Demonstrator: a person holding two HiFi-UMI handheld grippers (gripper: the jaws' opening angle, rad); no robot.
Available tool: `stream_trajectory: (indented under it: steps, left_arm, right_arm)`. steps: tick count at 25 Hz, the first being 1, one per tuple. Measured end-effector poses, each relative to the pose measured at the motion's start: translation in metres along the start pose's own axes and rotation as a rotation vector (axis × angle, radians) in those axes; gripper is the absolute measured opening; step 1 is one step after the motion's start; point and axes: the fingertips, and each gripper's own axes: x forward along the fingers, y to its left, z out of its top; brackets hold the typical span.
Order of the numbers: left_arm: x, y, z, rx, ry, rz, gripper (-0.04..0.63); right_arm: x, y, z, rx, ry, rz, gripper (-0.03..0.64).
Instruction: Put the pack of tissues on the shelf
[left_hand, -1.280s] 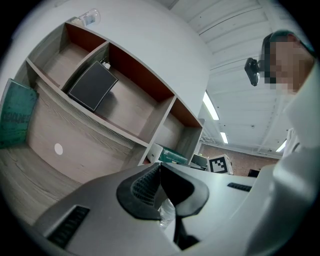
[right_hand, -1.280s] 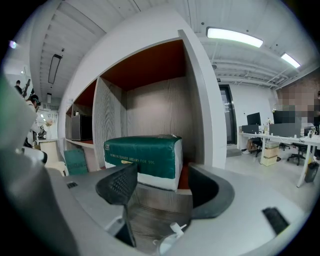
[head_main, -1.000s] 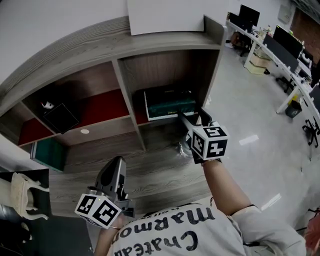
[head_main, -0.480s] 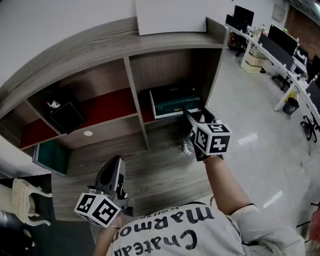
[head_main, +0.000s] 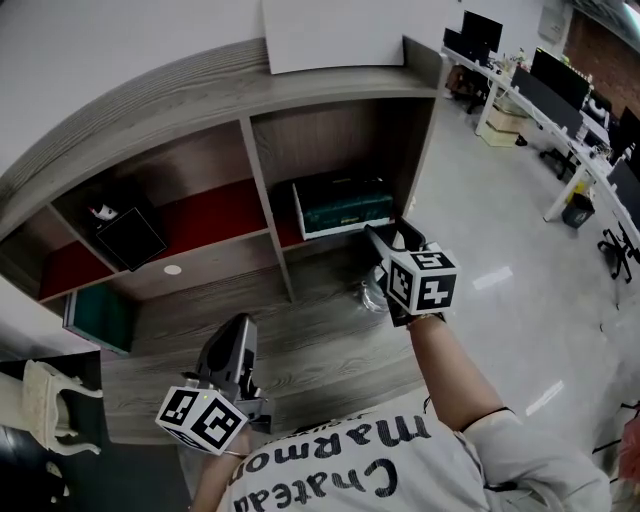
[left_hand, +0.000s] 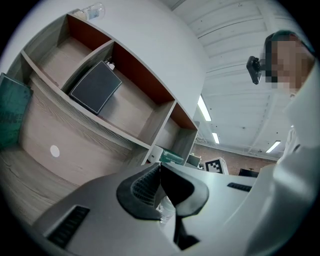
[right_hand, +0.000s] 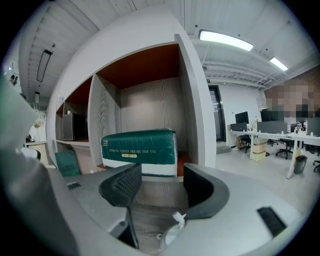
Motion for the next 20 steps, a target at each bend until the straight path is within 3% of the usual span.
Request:
stream_trajectory:
  steps: [7,10,20]
  left_arm:
    - [0.009,-0.025,-0.020,-0.022,0.022,0.002,0.018]
    - [0.010,-0.034,-0.027,-0.027,0.024,0.008,0.018]
    - [0.014,-0.065,-0.045,-0.030,0.031,-0.006,0.018]
  right_arm:
    - [-0.016,0.000,-0.007,0.033,0.013,0.071,0.236]
    - [-0.024,0.001,-0.012,0.032,0.023,0.093,0.161]
    - [-0.069,0.015,-0.024,0.134,0.033,0.198,0.058]
